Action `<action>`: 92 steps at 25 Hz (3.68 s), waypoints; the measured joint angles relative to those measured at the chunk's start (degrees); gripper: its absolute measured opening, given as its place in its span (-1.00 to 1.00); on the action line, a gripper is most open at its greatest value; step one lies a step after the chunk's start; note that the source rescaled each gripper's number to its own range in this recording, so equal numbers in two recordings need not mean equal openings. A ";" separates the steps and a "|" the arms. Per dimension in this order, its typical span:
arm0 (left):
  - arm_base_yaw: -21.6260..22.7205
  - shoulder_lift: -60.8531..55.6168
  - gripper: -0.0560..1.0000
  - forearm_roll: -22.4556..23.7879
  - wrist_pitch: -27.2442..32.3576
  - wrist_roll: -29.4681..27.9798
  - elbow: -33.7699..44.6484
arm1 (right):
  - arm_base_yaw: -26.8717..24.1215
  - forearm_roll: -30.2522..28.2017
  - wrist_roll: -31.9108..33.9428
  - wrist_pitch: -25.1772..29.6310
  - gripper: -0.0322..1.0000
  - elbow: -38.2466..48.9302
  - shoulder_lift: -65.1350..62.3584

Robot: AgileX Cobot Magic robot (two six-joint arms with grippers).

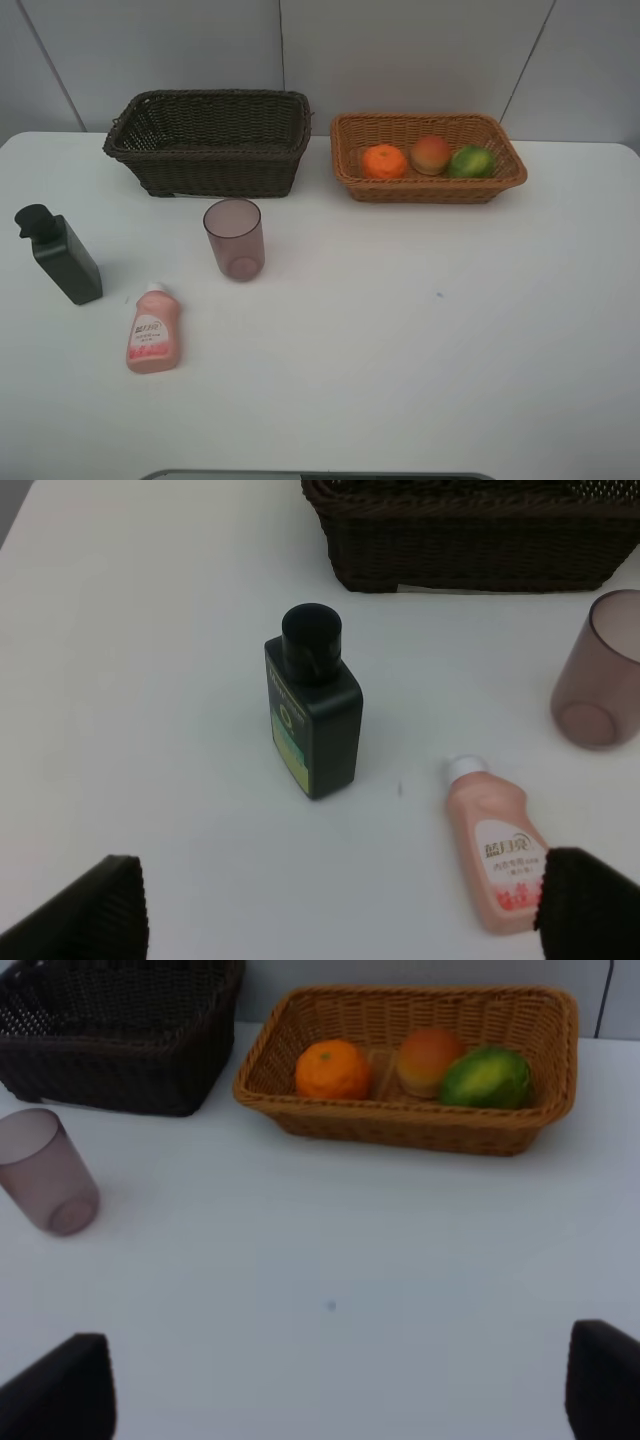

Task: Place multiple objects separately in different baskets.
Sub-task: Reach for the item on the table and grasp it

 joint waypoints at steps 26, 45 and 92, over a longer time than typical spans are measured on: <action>0.00 0.00 1.00 0.00 0.00 0.00 0.00 | -22.57 -1.86 0.00 -0.53 0.99 1.16 -1.48; -3.05 0.00 1.00 0.00 0.00 0.00 0.00 | -22.57 -1.86 0.00 -0.53 0.99 1.16 -1.48; -3.05 62.38 1.00 3.89 -7.17 -10.99 -23.40 | -22.57 -1.86 0.00 -0.53 0.99 1.16 -1.48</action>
